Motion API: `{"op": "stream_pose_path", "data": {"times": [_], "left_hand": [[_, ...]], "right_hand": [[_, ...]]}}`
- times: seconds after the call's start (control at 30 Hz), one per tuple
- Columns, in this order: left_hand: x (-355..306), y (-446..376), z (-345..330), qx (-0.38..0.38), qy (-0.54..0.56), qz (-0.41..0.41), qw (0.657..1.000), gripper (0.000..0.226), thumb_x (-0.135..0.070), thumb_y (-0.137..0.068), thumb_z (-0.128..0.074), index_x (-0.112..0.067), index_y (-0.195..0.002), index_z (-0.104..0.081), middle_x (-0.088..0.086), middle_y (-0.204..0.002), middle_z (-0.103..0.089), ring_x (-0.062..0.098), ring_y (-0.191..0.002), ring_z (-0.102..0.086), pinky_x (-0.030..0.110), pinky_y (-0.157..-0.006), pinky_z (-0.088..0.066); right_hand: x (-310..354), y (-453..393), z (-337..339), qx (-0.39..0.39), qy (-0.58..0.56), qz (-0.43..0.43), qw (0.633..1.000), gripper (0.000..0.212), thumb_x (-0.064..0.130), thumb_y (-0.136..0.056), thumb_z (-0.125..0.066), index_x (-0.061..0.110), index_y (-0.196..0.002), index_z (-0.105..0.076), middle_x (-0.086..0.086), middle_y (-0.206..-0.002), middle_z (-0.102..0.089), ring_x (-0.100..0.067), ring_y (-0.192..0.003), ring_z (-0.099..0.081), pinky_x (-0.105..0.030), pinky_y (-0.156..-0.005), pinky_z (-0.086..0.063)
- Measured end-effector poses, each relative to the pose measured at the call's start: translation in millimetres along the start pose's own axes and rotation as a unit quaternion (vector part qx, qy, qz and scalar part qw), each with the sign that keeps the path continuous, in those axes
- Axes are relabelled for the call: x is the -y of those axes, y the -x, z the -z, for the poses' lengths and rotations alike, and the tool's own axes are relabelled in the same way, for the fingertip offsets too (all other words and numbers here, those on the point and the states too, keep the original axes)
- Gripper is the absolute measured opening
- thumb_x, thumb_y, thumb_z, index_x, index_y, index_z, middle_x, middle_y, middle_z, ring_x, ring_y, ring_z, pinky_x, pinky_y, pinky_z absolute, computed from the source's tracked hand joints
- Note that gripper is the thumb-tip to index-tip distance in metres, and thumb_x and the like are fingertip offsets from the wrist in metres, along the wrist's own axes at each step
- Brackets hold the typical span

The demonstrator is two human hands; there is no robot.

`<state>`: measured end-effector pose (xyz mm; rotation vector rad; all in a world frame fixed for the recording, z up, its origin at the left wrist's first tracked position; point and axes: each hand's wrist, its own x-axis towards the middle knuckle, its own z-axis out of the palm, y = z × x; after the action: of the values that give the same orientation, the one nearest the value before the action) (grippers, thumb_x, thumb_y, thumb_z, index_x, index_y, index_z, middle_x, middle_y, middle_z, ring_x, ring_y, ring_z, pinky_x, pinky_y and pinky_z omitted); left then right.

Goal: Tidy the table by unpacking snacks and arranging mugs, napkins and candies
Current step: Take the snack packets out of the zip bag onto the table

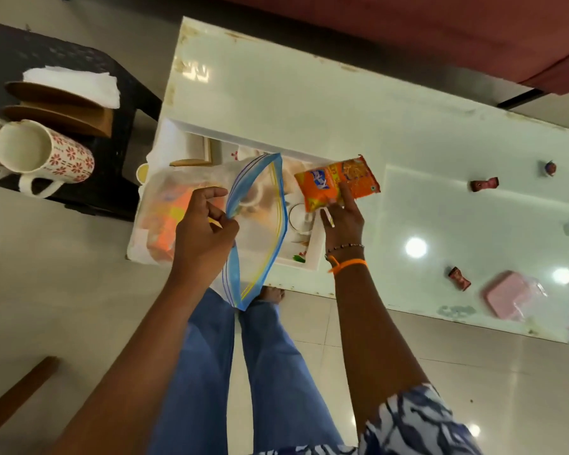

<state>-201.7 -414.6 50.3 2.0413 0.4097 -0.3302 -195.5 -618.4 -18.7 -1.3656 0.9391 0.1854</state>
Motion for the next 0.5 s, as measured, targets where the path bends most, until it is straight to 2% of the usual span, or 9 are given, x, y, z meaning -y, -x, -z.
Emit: {"op": "stream_pose_path", "data": {"times": [0.03,0.07,0.13,0.17,0.2,0.3,0.37,0.43,0.5], "left_hand": [[1.8,0.6,-0.1,0.0,0.006,0.005,1.0,0.034,-0.003,-0.08,-0.056,-0.026,-0.104,-0.048,-0.009,-0.067,-0.052,-0.005,-0.051,-0.057,0.024,-0.058,-0.049],[2.9,1.3,0.1,0.0,0.011,0.01,1.0,0.034,-0.003,-0.08,-0.056,-0.027,-0.103,-0.048,-0.008,-0.066,-0.052,-0.003,-0.05,-0.058,0.029,-0.058,-0.05],[3.6,2.2,0.7,0.005,0.017,0.017,1.0,0.034,-0.004,-0.081,-0.056,-0.027,-0.104,-0.049,-0.007,-0.068,-0.053,0.003,-0.051,-0.059,0.038,-0.061,-0.053],[3.4,2.0,1.5,0.007,0.018,0.019,1.0,0.034,-0.004,-0.081,-0.057,-0.026,-0.105,-0.05,-0.006,-0.07,-0.054,0.006,-0.052,-0.059,0.04,-0.064,-0.054],[2.9,2.1,2.5,0.008,0.019,0.021,1.0,0.034,-0.004,-0.081,-0.057,-0.026,-0.105,-0.05,-0.005,-0.072,-0.055,0.01,-0.054,-0.06,0.042,-0.066,-0.054],[-1.2,5.0,8.3,0.002,0.035,0.025,0.999,0.032,-0.003,-0.081,-0.057,-0.026,-0.103,-0.05,-0.004,-0.074,-0.055,0.013,-0.055,-0.06,0.045,-0.068,-0.055],[-4.3,9.5,17.4,-0.019,0.047,0.028,0.998,0.031,-0.003,-0.081,-0.057,-0.027,-0.1,-0.05,-0.006,-0.074,-0.055,0.022,-0.062,-0.061,0.043,-0.068,-0.054],[-5.6,13.9,30.6,-0.051,0.065,0.032,0.996,0.032,-0.002,-0.08,-0.056,-0.027,-0.1,-0.052,-0.006,-0.074,-0.055,0.026,-0.067,-0.062,0.036,-0.063,-0.054],[-5.5,17.3,44.0,-0.085,0.085,0.035,0.992,0.033,0.0,-0.08,-0.055,-0.024,-0.103,-0.053,-0.006,-0.075,-0.054,0.016,-0.063,-0.061,0.023,-0.054,-0.051]], "right_hand": [[-5.9,-7.4,-3.9,0.024,0.048,-0.005,0.999,0.049,-0.011,-0.089,-0.044,0.006,-0.135,-0.039,0.005,-0.107,-0.05,0.007,-0.088,-0.058,-0.005,-0.069,-0.048],[-9.6,-11.0,-7.2,0.046,0.077,-0.026,0.996,0.049,-0.01,-0.089,-0.043,0.007,-0.135,-0.04,0.002,-0.11,-0.049,-0.003,-0.096,-0.055,-0.008,-0.074,-0.047],[-15.1,-11.2,-11.8,0.056,0.1,-0.058,0.992,0.05,-0.01,-0.087,-0.044,0.01,-0.133,-0.044,-0.009,-0.122,-0.048,-0.026,-0.108,-0.048,-0.031,-0.092,-0.046],[-16.4,-8.3,-14.4,0.041,0.112,-0.064,0.991,0.05,-0.011,-0.085,-0.046,0.01,-0.131,-0.048,-0.014,-0.129,-0.048,-0.03,-0.112,-0.047,-0.038,-0.098,-0.044],[-18.5,-4.4,-14.9,0.029,0.131,-0.059,0.989,0.049,-0.012,-0.083,-0.048,0.008,-0.128,-0.051,-0.017,-0.134,-0.048,-0.03,-0.112,-0.047,-0.039,-0.099,-0.043],[-11.5,18.3,-14.4,0.022,0.133,-0.024,0.991,0.035,-0.01,-0.082,-0.049,0.002,-0.113,-0.061,-0.021,-0.126,-0.057,-0.021,-0.092,-0.053,-0.026,-0.076,-0.048],[2.3,39.4,-16.7,0.043,0.118,0.009,0.992,0.023,-0.005,-0.085,-0.05,0.003,-0.101,-0.065,-0.02,-0.106,-0.064,-0.015,-0.074,-0.058,-0.02,-0.066,-0.047],[19.7,62.3,-23.6,0.112,0.086,0.036,0.989,0.019,-0.002,-0.088,-0.048,0.007,-0.094,-0.064,-0.011,-0.084,-0.065,-0.007,-0.063,-0.06,-0.017,-0.063,-0.049],[36.0,83.2,-36.7,0.229,0.049,0.02,0.972,0.021,-0.002,-0.091,-0.044,0.008,-0.093,-0.062,-0.005,-0.079,-0.063,-0.003,-0.063,-0.064,-0.014,-0.065,-0.052]]}}
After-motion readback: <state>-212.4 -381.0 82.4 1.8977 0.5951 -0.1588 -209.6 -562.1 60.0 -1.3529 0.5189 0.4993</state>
